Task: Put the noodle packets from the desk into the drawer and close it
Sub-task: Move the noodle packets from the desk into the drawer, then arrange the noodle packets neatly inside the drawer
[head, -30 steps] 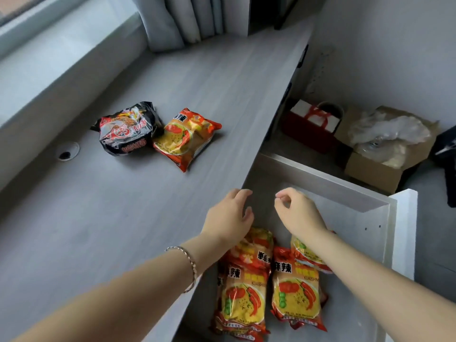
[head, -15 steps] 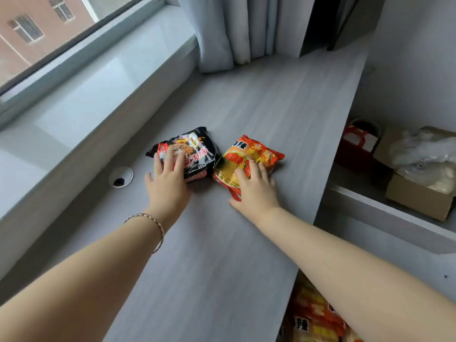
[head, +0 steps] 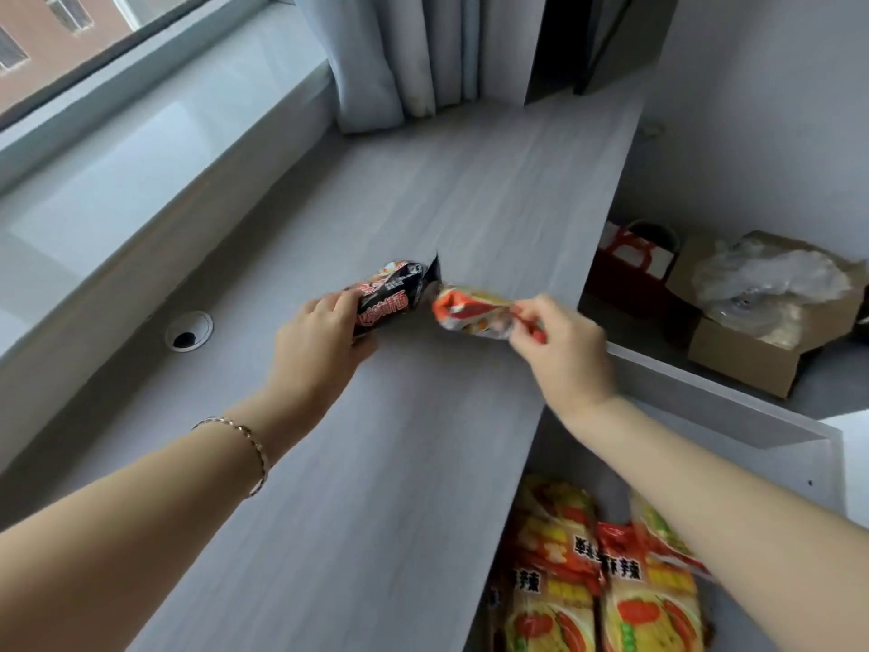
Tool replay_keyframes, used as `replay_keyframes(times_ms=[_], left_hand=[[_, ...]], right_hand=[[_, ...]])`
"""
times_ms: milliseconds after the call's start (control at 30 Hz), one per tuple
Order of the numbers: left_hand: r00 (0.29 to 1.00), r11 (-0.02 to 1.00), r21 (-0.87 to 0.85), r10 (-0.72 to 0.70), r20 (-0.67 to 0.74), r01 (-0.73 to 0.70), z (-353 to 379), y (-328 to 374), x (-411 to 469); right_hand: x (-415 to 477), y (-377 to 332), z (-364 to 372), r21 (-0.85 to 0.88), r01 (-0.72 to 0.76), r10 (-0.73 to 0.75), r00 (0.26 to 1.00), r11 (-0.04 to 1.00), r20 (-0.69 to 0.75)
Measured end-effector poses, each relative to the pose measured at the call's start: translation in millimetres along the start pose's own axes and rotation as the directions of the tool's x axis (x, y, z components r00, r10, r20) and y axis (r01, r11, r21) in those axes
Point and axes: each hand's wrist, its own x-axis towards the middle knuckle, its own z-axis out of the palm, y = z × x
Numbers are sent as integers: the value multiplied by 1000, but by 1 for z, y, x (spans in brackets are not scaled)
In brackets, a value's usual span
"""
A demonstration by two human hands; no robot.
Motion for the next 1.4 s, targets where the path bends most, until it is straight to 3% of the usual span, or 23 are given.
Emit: replay_keyframes(times_ms=[133,233,300,367,433,533,667,767,833,933,1000,1067,1167,1233,1300,1333,1400], left_hand=[[990,978,-156,135,-40,-139,-4,68,-36],[936,925,-154,333,-118,-349,10,120,-66],[883,877,-107,460,-98,-469,27,148,-83],[816,816,-31,577,15,-577,50,173,-99],[794,802,58,575,200,-595,82,191,-112],[792,831,183,399,461,-525,109,213,-121],[767,879,239,193,612,-412,146,228,-130],[783,956,43,212,584,-291,159,235,-133],[800,974,-144,227,556,-177,159,237,-138],[851,972,-224,181,493,-77,148,224,-154],[873,983,-183,106,476,-20,143,202,-171],[873,986,-138,-18,488,98,137,176,-191],[759,892,-156,-256,599,424,135,148,-211],[604,751,-173,-348,717,637,134,139,-219],[442,621,-152,-345,828,769,133,140,-225],[410,607,-152,-314,856,780,134,141,-228],[419,625,-170,-275,865,762,135,143,-233]], right_hand=[[-34,57,-71,-33,-109,101,978,993,-181],[-77,98,-114,-43,-257,243,946,965,-214],[-107,122,-126,-54,-343,327,926,938,-190],[-138,147,-131,-55,-442,432,893,895,-129],[-164,170,-125,-90,-529,524,849,844,-68],[-190,192,-110,-197,-592,607,794,782,25],[-204,189,-105,-283,-589,646,741,757,185],[-206,177,-107,-166,-581,603,750,797,271],[-211,169,-107,-123,-513,527,814,850,245],[-223,156,-103,-53,-461,458,851,886,258],[-232,145,-94,-9,-467,440,827,884,350],[-242,134,-79,-38,-502,450,737,864,504],[-254,117,-47,-127,-589,495,523,798,694],[-259,107,-24,-154,-627,529,471,764,706],[-256,98,-6,-186,-660,572,434,728,696],[-254,96,0,-209,-682,589,389,701,708],[-251,93,11,-227,-738,614,304,635,729]])
